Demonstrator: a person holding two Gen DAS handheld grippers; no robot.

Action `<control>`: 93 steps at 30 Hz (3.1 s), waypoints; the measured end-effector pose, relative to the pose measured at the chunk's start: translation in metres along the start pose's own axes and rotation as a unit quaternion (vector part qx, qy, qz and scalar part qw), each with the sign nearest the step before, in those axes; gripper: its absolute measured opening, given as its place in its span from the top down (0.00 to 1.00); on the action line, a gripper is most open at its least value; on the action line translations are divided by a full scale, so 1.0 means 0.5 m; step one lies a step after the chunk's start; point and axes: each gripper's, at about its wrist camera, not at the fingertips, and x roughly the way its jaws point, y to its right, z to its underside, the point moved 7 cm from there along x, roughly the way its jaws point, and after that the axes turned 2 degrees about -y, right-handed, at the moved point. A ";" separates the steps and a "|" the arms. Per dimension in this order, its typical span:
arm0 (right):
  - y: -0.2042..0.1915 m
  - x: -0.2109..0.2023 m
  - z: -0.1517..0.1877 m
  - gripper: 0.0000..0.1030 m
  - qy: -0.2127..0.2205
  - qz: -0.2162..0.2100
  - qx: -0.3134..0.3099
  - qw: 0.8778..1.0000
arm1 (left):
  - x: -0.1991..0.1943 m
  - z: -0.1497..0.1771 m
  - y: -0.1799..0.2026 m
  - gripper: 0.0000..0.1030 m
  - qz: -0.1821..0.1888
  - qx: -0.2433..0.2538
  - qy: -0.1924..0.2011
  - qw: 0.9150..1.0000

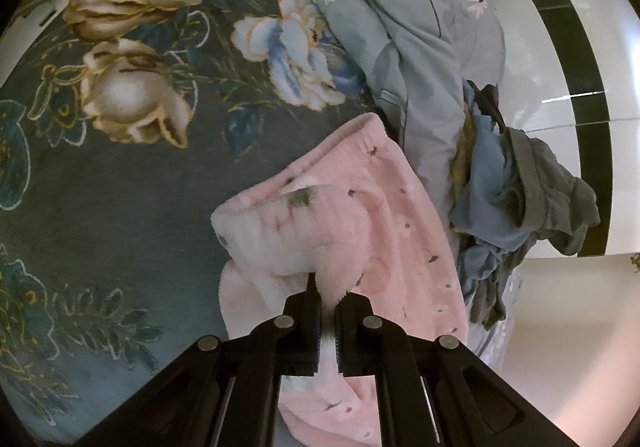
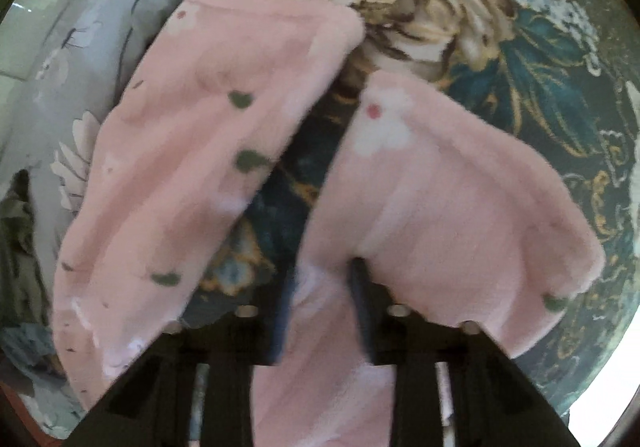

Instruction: Fold clothes

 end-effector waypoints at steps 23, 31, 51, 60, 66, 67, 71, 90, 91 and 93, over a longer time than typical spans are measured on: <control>-0.163 -0.261 -0.196 0.96 0.135 -0.200 -0.012 0.970 | 0.062 -0.146 0.212 0.95 0.066 -0.031 0.022 0.997; -0.241 -0.127 -0.246 0.95 0.105 -0.137 -0.013 0.985 | 0.208 -0.202 0.246 0.94 -0.018 -0.003 -0.002 1.000; -0.120 -0.213 -0.108 0.30 0.152 -0.298 -0.106 0.936 | 0.087 -0.112 0.140 0.33 -0.040 0.075 0.060 0.995; 0.147 -0.085 -0.070 0.30 0.116 -0.337 0.108 0.928 | 0.168 -0.063 -0.030 0.33 -0.006 -0.025 0.010 1.000; 0.084 -0.034 -0.097 0.29 0.099 -0.359 0.116 0.921 | 0.212 -0.077 0.009 0.33 -0.011 -0.001 0.016 1.000; 0.080 -0.034 -0.104 0.26 0.106 -0.363 0.121 0.918 | 0.217 -0.079 0.015 0.33 -0.013 0.006 0.019 1.000; 0.057 -0.035 -0.132 0.26 0.125 -0.375 0.130 0.909 | 0.230 -0.091 0.026 0.35 -0.009 0.006 0.024 1.000; -0.067 -0.260 -0.142 0.90 0.161 -0.365 0.010 0.917 | 0.028 -0.087 0.200 0.76 0.045 0.050 0.086 0.994; -0.068 -0.286 -0.129 0.90 0.165 -0.368 -0.007 0.915 | -0.003 -0.085 0.221 0.76 0.059 0.063 0.090 0.992; -0.070 -0.334 -0.104 0.90 0.174 -0.374 -0.036 0.910 | -0.050 -0.115 0.251 0.76 0.076 0.088 0.103 0.988</control>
